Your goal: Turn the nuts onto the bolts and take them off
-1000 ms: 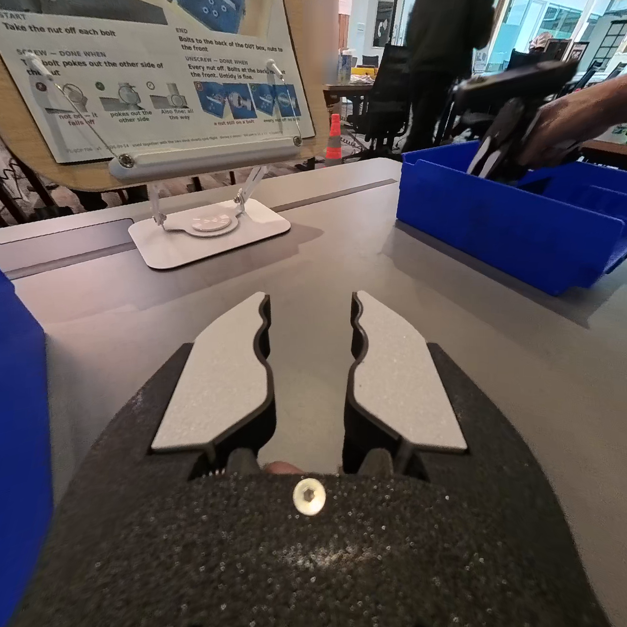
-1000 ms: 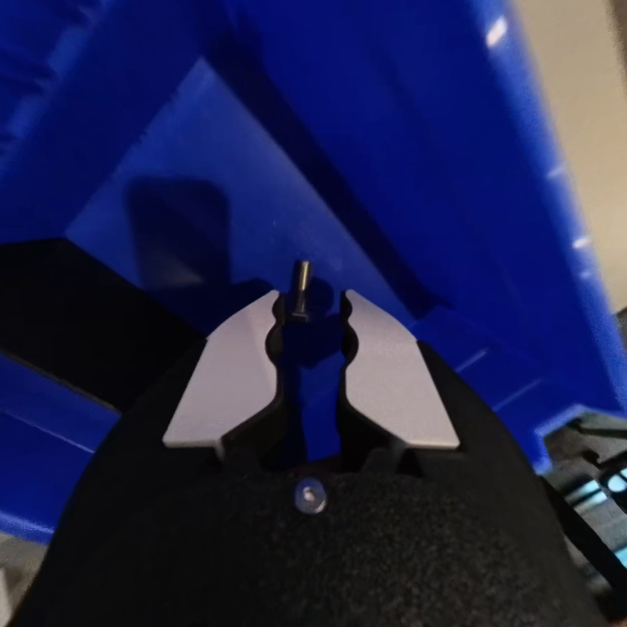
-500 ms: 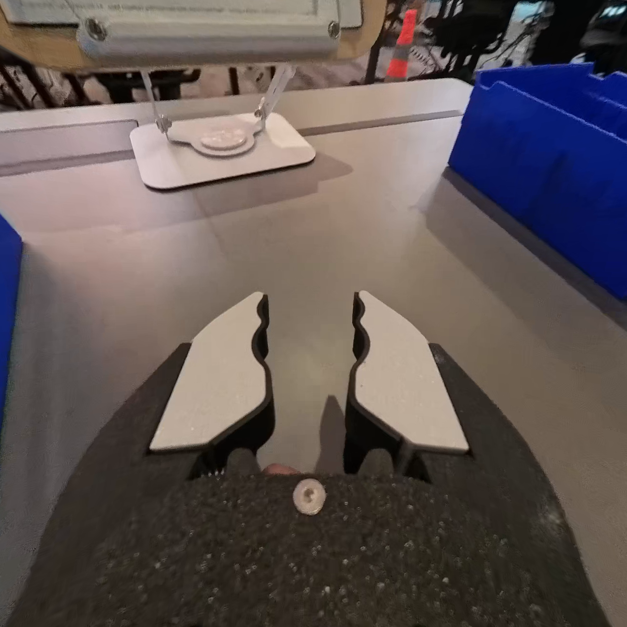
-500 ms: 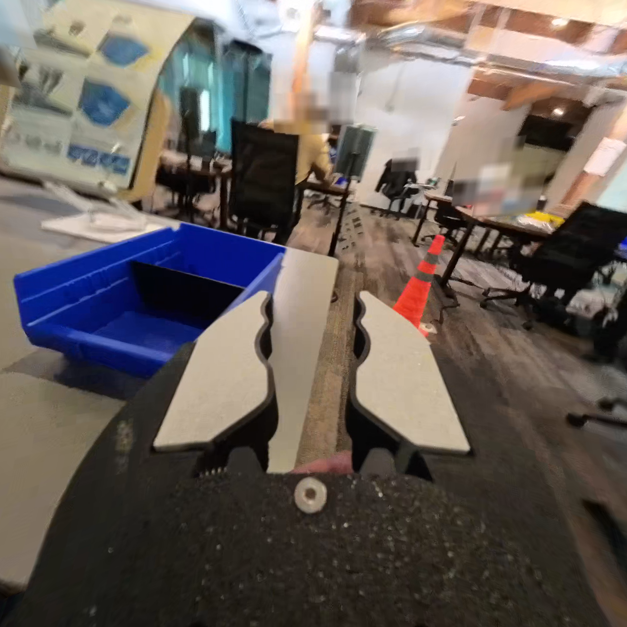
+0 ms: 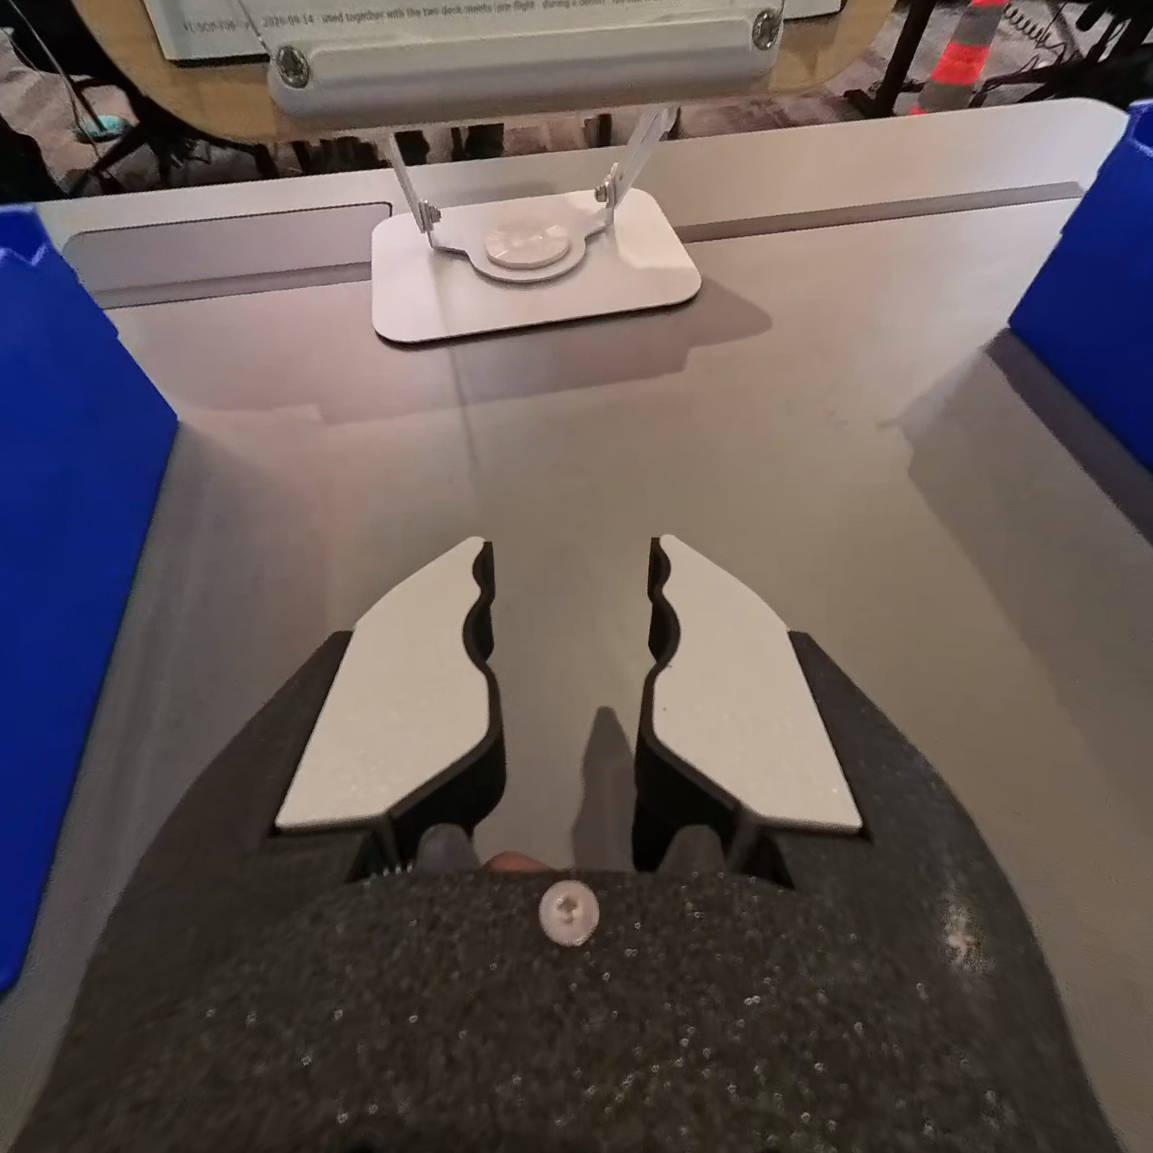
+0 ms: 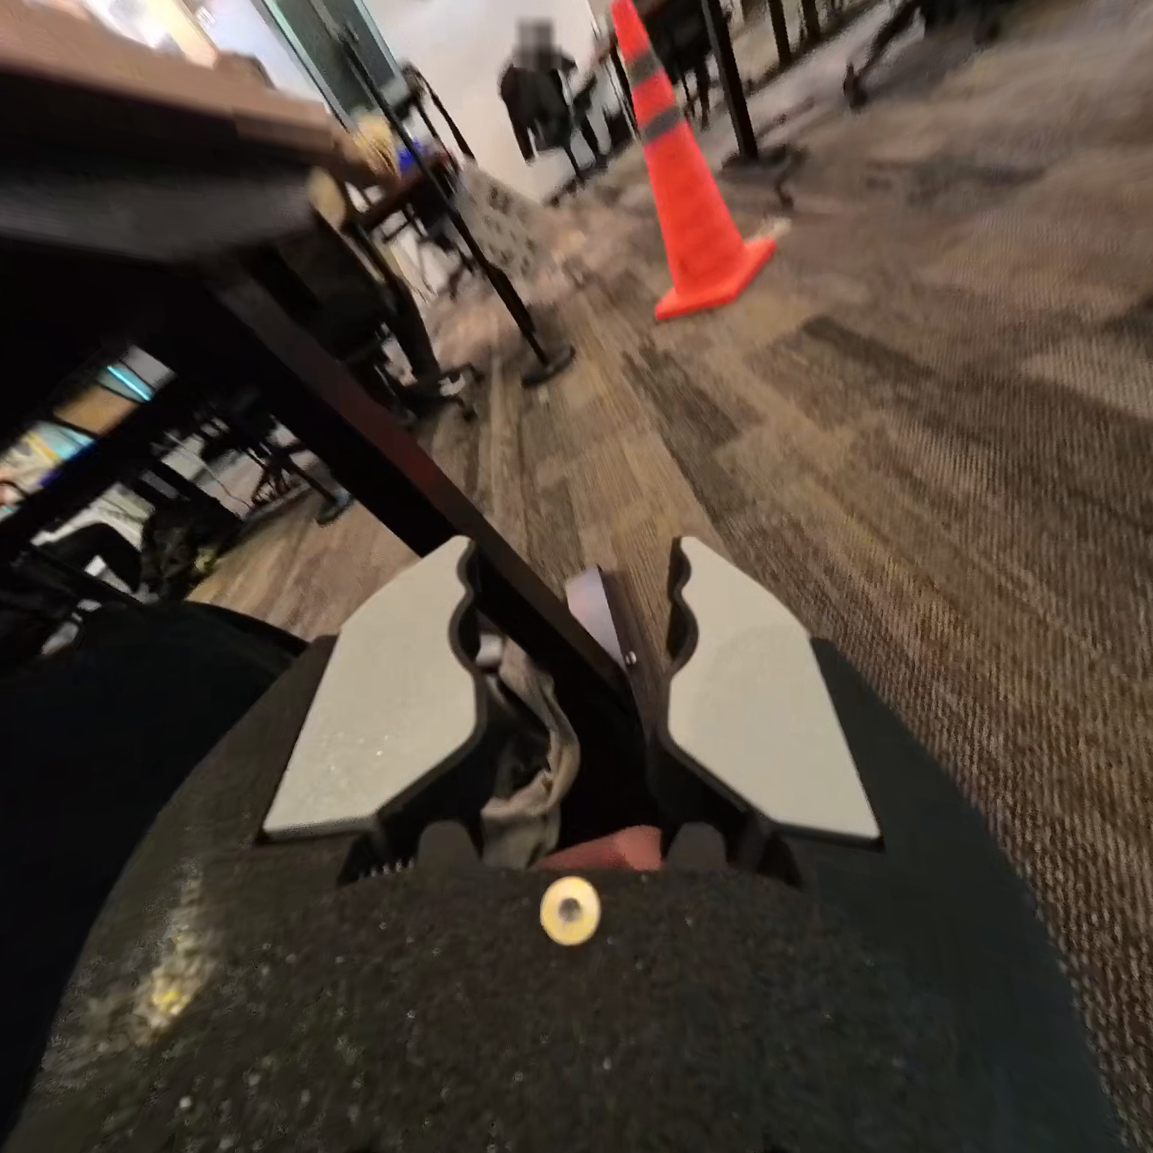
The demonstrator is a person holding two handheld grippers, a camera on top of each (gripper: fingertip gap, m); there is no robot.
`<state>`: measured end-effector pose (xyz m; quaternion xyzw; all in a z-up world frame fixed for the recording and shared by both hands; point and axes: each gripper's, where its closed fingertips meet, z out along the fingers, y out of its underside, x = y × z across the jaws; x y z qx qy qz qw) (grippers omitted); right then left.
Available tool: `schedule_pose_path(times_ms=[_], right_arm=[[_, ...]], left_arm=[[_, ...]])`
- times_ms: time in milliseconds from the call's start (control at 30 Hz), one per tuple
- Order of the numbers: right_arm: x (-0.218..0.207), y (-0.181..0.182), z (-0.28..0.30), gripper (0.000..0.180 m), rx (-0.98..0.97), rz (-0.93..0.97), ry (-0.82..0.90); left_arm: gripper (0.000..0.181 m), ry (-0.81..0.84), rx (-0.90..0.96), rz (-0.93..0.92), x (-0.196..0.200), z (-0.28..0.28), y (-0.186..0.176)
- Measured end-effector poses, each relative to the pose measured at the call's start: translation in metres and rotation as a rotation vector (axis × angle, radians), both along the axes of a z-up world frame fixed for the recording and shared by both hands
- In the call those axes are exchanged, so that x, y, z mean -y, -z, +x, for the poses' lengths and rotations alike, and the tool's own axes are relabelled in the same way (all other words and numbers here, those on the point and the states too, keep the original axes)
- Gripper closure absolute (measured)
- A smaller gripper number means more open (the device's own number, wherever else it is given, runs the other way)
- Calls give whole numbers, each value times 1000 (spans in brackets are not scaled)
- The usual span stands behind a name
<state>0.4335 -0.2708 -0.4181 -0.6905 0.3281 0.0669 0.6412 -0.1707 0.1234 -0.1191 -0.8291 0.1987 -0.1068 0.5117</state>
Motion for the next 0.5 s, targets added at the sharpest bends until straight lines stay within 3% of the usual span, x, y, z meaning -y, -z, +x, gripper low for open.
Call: schedule_pose_path(times_ms=[100, 233, 333, 400, 500], right_arm=[[-45, 74, 11, 120, 17, -85, -96], [-131, 159, 12, 130, 209, -175, -432], [-184, 239, 11, 129, 199, -320, -710], [-214, 285, 17, 129, 135, -434, -788], [-263, 326, 22, 139, 160, -453, -834]], left_arm=[[133, 5, -51, 8, -6, 0, 4], [132, -14, -38, 8, -10, -6, 10], [132, -63, 13, 14, -12, -14, 13], [133, -99, 44, 3, -14, -16, 14], [133, -116, 11, -13, -18, -10, 19]])
